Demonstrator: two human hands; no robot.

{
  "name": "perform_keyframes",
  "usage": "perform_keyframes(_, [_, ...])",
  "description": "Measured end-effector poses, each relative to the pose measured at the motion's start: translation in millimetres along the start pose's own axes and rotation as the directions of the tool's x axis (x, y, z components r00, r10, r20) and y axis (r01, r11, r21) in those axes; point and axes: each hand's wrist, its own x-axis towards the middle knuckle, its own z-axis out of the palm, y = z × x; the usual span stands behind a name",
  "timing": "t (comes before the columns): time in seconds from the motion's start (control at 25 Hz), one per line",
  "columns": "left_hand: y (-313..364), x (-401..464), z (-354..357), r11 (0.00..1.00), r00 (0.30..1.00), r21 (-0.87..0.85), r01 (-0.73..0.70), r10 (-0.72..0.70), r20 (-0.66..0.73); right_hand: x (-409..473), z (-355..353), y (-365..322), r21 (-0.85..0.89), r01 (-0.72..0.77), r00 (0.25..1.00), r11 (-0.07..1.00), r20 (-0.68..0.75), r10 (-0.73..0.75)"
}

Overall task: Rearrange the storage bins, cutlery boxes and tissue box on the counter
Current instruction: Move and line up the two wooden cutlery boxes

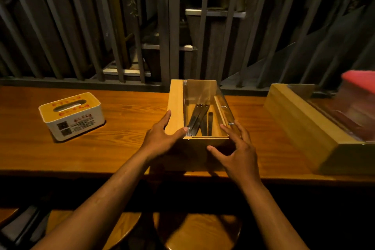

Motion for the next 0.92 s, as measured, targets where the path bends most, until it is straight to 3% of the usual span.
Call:
perform_keyframes(0.4, [78.7,-16.3,124.2,1.0,1.0,-0.026,-0.003,0.002,-0.023,19.0,-101.6,102.8,-0.021,-0.009,1.0,1.0,0.02,0.009])
perform_keyframes(0.92, [109.4,-8.2,162.1,1.0,0.998,-0.002,-0.002,0.002,0.065,27.7,-129.0,141.5,-0.01,-0.022,1.0,1.0,0.009,0.023])
